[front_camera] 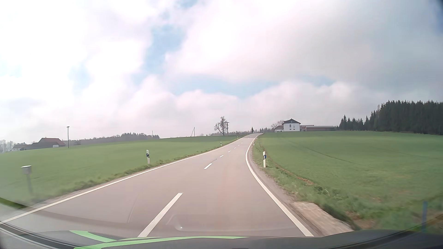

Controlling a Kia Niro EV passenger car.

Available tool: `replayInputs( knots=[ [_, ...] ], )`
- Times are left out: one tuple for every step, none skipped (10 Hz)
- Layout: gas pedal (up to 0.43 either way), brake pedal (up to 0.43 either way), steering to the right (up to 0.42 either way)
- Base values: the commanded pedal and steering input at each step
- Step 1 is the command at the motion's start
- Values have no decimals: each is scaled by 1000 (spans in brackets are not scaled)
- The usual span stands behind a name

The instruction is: Follow the waypoints while adhering to traffic rules and regulations

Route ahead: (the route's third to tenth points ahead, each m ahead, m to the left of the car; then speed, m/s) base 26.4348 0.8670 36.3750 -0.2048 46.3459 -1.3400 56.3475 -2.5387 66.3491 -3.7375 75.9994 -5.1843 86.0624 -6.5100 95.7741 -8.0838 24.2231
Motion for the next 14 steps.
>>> replayInputs(
  knots=[
    [299,0,16],
    [311,0,17],
    [311,0,18],
    [319,0,19],
    [319,0,19],
    [319,0,20],
    [319,0,20],
    [319,0,20],
    [319,0,21],
    [319,0,21],
    [319,0,21],
    [331,0,21],
    [331,0,20],
    [339,0,19]
  ],
)
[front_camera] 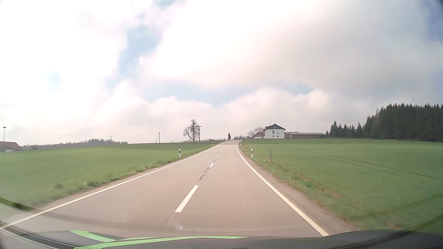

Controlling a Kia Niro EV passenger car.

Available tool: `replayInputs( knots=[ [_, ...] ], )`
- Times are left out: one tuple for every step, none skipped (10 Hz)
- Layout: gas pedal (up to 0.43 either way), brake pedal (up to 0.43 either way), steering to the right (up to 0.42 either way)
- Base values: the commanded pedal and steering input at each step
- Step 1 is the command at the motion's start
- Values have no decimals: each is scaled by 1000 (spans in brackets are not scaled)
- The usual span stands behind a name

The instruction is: Follow the waypoints while adhering to traffic rules and regulations

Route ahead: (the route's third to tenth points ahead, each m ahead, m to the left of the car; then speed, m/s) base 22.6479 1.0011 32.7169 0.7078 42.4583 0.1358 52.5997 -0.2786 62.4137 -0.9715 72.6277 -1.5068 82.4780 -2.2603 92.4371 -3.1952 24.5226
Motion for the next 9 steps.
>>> replayInputs(
  knots=[
    [350,0,17],
    [350,0,15],
    [358,0,13],
    [358,0,11],
    [358,0,9],
    [358,0,7],
    [358,0,6],
    [358,0,5],
    [358,0,4]
  ],
)
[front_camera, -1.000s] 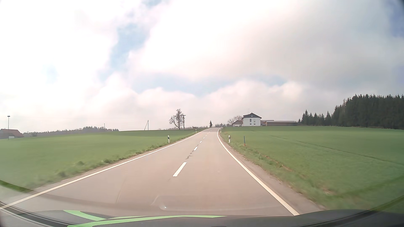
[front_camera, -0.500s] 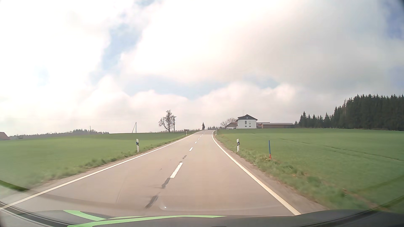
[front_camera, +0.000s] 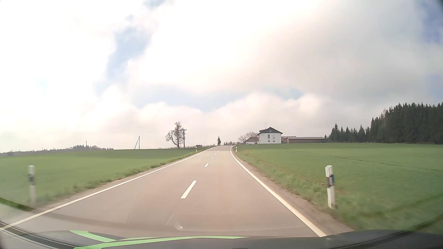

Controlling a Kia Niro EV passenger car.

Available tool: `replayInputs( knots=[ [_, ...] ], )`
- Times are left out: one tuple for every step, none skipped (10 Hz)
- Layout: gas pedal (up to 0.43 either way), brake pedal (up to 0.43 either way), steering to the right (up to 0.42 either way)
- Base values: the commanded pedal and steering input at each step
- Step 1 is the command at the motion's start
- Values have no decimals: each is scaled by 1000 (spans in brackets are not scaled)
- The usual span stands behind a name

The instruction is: Follow the waypoints while adhering to traffic rules and regulations

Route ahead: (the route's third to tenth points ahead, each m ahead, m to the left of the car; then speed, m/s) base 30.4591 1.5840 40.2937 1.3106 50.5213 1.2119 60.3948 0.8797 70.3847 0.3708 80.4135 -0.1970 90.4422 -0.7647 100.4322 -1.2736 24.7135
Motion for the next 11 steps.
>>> replayInputs(
  knots=[
    [358,0,4],
    [358,0,4],
    [358,0,4],
    [358,0,4],
    [358,0,4],
    [358,0,3],
    [370,0,4],
    [370,0,4],
    [370,0,4],
    [370,0,4],
    [370,0,4]
  ],
)
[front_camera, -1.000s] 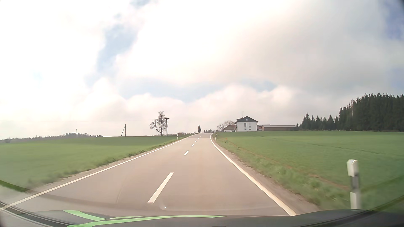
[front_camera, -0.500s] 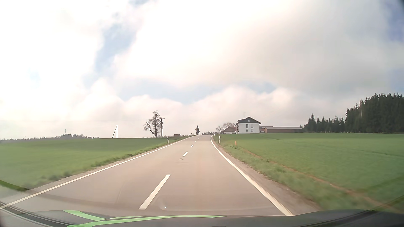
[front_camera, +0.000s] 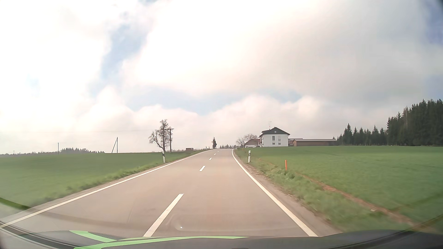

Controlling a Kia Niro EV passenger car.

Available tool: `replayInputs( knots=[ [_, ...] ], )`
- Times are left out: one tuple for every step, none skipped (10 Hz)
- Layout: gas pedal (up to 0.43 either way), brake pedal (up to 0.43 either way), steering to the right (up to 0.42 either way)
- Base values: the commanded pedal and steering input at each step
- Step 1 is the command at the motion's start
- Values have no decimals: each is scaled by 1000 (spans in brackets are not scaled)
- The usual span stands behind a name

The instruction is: Follow the waypoints while adhering to traffic rules and regulations

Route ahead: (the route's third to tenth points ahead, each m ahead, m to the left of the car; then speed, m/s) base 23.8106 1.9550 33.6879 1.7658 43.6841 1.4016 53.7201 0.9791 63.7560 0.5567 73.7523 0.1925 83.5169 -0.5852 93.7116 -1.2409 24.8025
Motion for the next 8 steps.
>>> replayInputs(
  knots=[
    [370,0,3],
    [370,0,4],
    [370,0,3],
    [370,0,4],
    [370,0,4],
    [358,0,4],
    [358,0,4],
    [358,0,4]
  ],
)
